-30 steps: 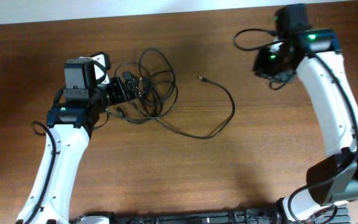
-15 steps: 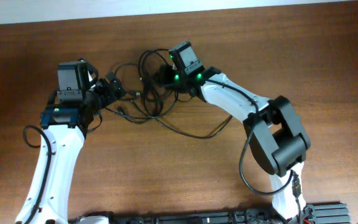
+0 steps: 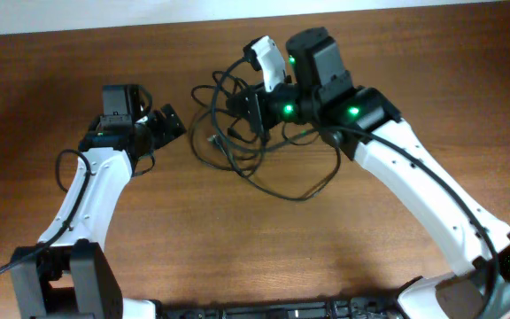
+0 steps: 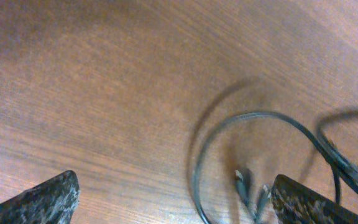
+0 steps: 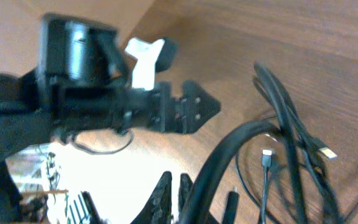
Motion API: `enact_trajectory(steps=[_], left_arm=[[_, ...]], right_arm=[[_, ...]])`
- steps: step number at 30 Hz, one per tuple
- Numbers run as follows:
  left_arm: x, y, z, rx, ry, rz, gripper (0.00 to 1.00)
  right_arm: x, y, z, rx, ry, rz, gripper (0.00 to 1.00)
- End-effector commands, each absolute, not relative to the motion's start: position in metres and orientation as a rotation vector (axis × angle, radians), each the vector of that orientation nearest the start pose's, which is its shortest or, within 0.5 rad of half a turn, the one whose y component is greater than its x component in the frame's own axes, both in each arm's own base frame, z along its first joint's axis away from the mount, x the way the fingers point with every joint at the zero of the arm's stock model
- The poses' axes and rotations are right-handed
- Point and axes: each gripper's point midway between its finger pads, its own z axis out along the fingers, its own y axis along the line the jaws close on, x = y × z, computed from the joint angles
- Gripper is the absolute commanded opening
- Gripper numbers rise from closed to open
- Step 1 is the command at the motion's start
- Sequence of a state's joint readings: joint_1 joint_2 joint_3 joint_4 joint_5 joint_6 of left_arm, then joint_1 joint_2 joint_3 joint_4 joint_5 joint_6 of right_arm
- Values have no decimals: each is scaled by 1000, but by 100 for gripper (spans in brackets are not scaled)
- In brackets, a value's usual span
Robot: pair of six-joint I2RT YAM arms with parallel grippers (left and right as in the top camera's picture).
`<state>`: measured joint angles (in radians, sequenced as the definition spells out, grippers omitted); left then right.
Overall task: Untangle cables
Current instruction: 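Drag the grasped cable with the right gripper to the upper right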
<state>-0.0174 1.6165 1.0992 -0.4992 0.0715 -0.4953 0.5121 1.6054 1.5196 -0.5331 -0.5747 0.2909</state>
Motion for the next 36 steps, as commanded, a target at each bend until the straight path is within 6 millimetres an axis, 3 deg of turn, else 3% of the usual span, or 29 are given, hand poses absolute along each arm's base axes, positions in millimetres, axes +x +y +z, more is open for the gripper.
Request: enact_trajectory(steps=[1,3,5,8,9,11,14,16,17,18,19,21,22,24,25,28,31,33,34,36], left_arm=[[413,-50,109,-493,2522,-524,99],[415,-96,135,-194,2450,-846,99],[402,-137,170,41,2328,-1181,99],[393,-146,174,62,2329,-1270,99],[391,-149,177,44,2330,-1315,99],[395,-144,173,-156,2378,-1335,99],[411,-107,166,-609,2380,-1328,99],[413,-101,164,-670,2373,-1314,99],[420,-81,158,-739,2354,-1228,99],[420,-66,158,-902,2323,-1268,99],[416,-71,163,-994,2312,-1374,99],[395,-109,186,-831,2353,-1670,99],[389,-120,189,-780,2373,-1713,99],[383,-149,170,-776,2477,-1579,100],[388,-155,147,-824,2525,-1320,97],[402,-154,129,-883,2484,-997,98],[428,-160,142,-809,2321,-830,99],[440,-165,154,-796,2245,-846,99],[446,-170,156,-775,2221,-863,89],[451,-175,133,-781,2253,-849,57]], right_arm=[[339,305,304,-678,2149,1094,4],[337,303,299,-674,2175,1092,4],[338,303,298,-668,2179,1084,4],[339,302,298,-666,2180,1079,4],[341,301,297,-646,2189,1064,4],[341,301,297,-646,2189,1064,4],[342,301,297,-596,2210,1084,4],[351,294,293,-547,2224,1008,4],[361,283,284,-447,2274,918,4],[366,275,280,-356,2310,880,4],[368,273,279,-321,2316,871,4],[371,274,282,-299,2305,881,4],[371,274,282,-271,2313,888,4],[371,274,282,-195,2333,921,4],[370,275,282,-174,2343,947,4],[361,283,285,-133,2371,1055,4],[339,299,289,-223,2399,1195,4],[330,301,281,-227,2447,1185,4],[324,307,280,-249,2456,1191,4],[319,311,281,-267,2457,1201,4]])
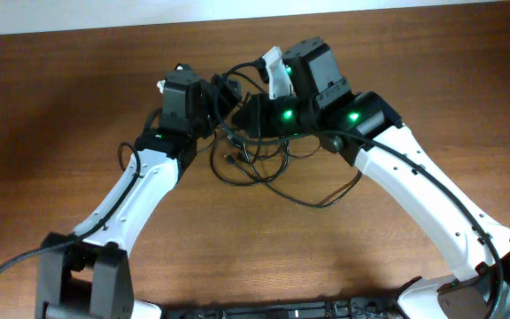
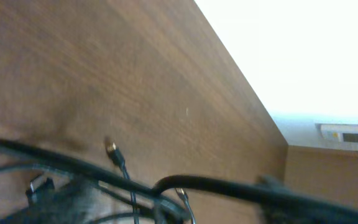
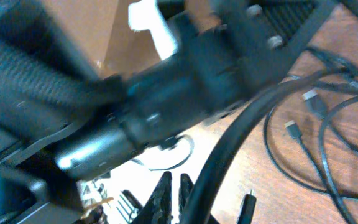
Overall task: Untangle cables
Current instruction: 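Drag the grasped cable with the right gripper to the upper right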
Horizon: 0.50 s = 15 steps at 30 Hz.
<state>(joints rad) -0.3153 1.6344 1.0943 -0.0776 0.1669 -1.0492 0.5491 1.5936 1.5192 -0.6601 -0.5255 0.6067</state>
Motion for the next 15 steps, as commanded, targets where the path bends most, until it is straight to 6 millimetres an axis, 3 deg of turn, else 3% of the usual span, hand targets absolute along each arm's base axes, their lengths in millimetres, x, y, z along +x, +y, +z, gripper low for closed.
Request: enact_trajectory(steps=[1,2,3,4,5,6,7,8,9,11,14,15], left_arm=[[454,-177,114,-791,2282,-835,45],[459,-179,96,-797,2299,-830,39],[465,-178,85,-805,2291,-814,18],[471,-162,80,-833,2266,-739,0],[478,-142,80,-841,2239,-670,0],[486,-110,82,-862,2213,-622,0],[487,-71,81,-954,2191,-570,0],[483,-24,80,-1066,2166,-509,0],[477,6,81,-1142,2145,-475,0],[461,59,84,-1277,2104,-422,0],[440,104,89,-1402,2055,-389,0],[438,109,89,-1419,2052,-405,0]], right_arm=[[317,312,282,-278,2456,1221,4],[316,313,282,-282,2456,1225,4],[317,312,283,-318,2440,1210,4],[321,306,284,-352,2413,1177,4],[330,294,287,-353,2388,1127,4],[349,263,290,-258,2371,1015,4],[376,210,298,-89,2329,827,4],[387,178,308,-34,2278,720,4],[400,128,325,97,2208,577,4],[404,61,352,258,2104,437,4],[385,-45,395,499,1928,275,4],[378,-65,401,520,1901,226,4]])
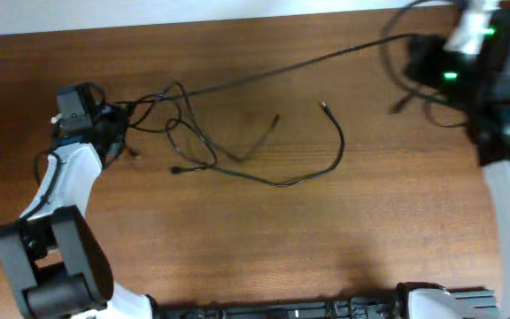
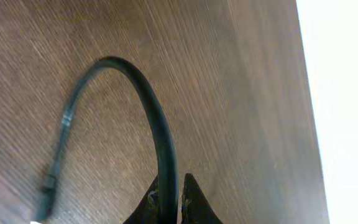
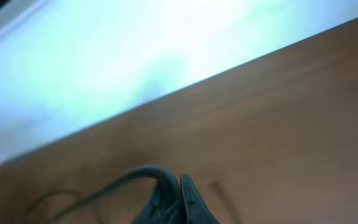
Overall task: Untangle cables
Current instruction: 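Drag the grasped cable with the right gripper to the upper right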
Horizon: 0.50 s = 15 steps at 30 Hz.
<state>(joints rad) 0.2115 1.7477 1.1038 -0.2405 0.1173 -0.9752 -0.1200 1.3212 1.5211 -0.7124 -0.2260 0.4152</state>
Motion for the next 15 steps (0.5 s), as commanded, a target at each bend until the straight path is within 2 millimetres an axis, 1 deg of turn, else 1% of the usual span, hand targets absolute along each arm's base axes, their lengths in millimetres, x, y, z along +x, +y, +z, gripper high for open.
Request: enact_trajectory(steps=[1,2,3,4,5,6,7,8,9,10,12,13,14,15], left_arm=[[435,113,87,-1437,2052,-399,0],[433,114,86,-1441,2055,-393,0],[433,114,86,-1442,2055,-393,0],[433,114,85,-1444,2058,-393,8],[432,112,84,-1447,2066,-398,31],[432,108,84,-1443,2078,-424,59],[432,98,84,-1433,2107,-493,81],[433,89,85,-1383,2145,-548,88],[435,72,89,-1258,2212,-639,94],[436,66,91,-1188,2241,-669,95],[436,56,94,-1028,2296,-700,95],[435,55,93,-1011,2307,-699,95],[435,55,93,-1012,2308,-699,96],[435,56,93,-1013,2308,-696,99]], right_arm=[[369,-96,406,574,1864,156,4],[361,-121,408,622,1841,102,4],[355,-141,410,659,1820,55,4],[344,-165,411,719,1792,9,4],[339,-177,411,750,1780,-12,4],[333,-186,409,778,1774,-31,4],[329,-190,405,799,1783,-38,4],[328,-190,403,804,1794,-36,4],[328,-188,397,812,1817,-27,6],[328,-187,392,819,1834,-20,9],[329,-177,376,823,1903,41,23],[327,-176,366,844,1940,51,31],[327,-172,354,858,1985,80,41],[331,-157,334,857,2072,160,61]])
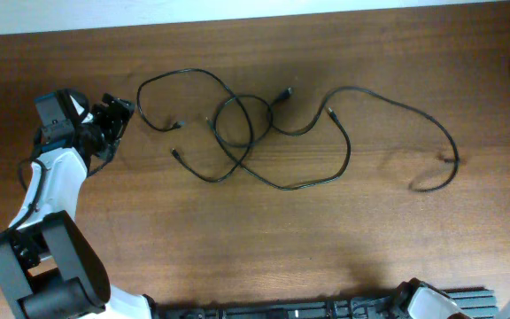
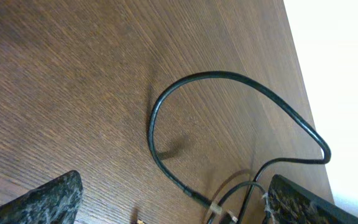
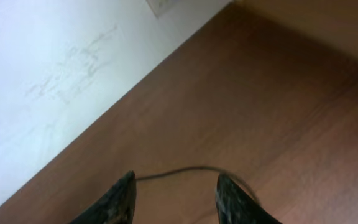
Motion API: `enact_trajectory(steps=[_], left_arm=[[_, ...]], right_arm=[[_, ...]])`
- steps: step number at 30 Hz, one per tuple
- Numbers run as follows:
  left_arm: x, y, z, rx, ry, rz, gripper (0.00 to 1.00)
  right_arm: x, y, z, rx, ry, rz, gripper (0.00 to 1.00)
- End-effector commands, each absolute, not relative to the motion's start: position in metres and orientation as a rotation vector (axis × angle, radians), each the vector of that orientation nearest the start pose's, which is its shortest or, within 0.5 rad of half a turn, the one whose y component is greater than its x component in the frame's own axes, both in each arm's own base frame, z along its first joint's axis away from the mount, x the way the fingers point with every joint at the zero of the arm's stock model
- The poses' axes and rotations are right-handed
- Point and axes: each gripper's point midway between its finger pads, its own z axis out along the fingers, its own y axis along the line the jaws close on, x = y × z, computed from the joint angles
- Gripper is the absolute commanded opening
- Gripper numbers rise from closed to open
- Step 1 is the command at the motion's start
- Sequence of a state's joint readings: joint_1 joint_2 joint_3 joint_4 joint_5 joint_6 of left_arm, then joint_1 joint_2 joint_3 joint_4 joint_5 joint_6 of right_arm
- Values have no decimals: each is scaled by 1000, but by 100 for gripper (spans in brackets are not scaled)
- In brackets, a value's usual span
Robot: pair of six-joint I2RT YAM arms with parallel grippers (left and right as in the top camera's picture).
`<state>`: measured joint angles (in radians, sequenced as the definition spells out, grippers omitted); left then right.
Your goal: Untangle cables
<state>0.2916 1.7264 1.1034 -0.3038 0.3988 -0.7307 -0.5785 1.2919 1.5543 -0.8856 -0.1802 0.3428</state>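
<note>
Thin black cables (image 1: 264,133) lie spread over the middle of the brown table, still crossing in a loop (image 1: 235,121) near the centre. One long cable (image 1: 414,115) runs out to the right. My left gripper (image 1: 116,115) stands open at the left end of the cables. In the left wrist view a cable loop (image 2: 229,81) lies ahead of the open left gripper (image 2: 173,211). My right gripper (image 3: 174,202) is open with nothing in it, and a thin cable (image 3: 185,169) lies beyond its fingers. It is out of the overhead view.
The table's far edge meets a white wall (image 3: 61,74). A dark loop of arm wiring shows at the right border of the overhead view. The base bar (image 1: 308,310) runs along the near edge.
Both grippers were shut on cables held stretched between them. Now both are open and the cables lie slack on the table. The right arm has left the overhead view.
First my right gripper was shut on a cable in the tangle while the left stood open to its left. Then the left gripper was at the tangle too. Then both held cables, far apart, with the bundle stretched out. Now the cables lie released and spread.
</note>
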Motion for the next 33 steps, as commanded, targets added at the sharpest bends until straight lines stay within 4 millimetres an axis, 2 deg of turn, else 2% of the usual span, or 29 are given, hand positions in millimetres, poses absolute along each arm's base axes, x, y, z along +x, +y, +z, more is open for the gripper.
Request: enact_trajectory(steps=[1,4,5,6,8,10,11,12,13,15,16,17,19,20,22,23,27,28,29,30,32,33], left_arm=[[435,56,92,-1016,2307,-689,99],[434,56,92,-1018,2310,-689,99],[434,56,92,-1018,2310,-689,99],[434,56,92,-1018,2310,-689,99],[434,56,92,-1018,2310,-689,99],[434,56,92,-1018,2310,-689,99],[434,56,92,-1018,2310,-689,99],[434,56,92,-1018,2310,-689,99],[434,56,92,-1018,2310,-689,99],[434,56,92,-1018,2310,-689,99],[434,56,92,-1018,2310,-689,99],[434,56,92,-1018,2310,-689,99],[434,56,92,-1018,2310,-689,99],[434,56,92,-1018,2310,-689,99],[434,56,92,-1018,2310,-689,99],[434,56,92,-1018,2310,-689,99],[434,56,92,-1018,2310,-689,99],[434,56,92,-1018,2310,-689,99],[434,56,92,-1018,2310,-689,99],[434,56,92,-1018,2310,-689,99],[434,56,92,-1018,2310,-689,99],[434,56,92,-1018,2310,-689,99]], right_arm=[[339,-145,317,816,2149,180,63],[375,-93,258,679,2390,276,65],[394,-72,224,632,2491,303,65],[409,-65,187,628,2580,280,65],[419,-76,136,669,2683,186,65],[415,-103,102,535,2791,-19,65],[413,-116,99,368,2826,-110,66],[406,-124,98,54,2878,-165,65],[394,-136,96,-3,2923,-204,66],[373,-161,92,160,2962,-209,66],[360,-177,85,238,2980,-205,65],[346,-185,74,294,3005,-178,65],[333,-175,55,343,3014,-10,65],[328,-173,49,346,3026,-4,65],[318,-178,35,399,3048,-80,57],[313,-191,27,504,3031,-199,57],[301,-186,-8,563,3002,-221,57],[299,-184,-13,602,2990,-209,49],[301,-180,-15,623,2978,-172,22],[309,-175,-15,621,2949,-113,4],[318,-183,-8,622,2912,-129,4],[322,-193,1,644,2889,-142,4]])
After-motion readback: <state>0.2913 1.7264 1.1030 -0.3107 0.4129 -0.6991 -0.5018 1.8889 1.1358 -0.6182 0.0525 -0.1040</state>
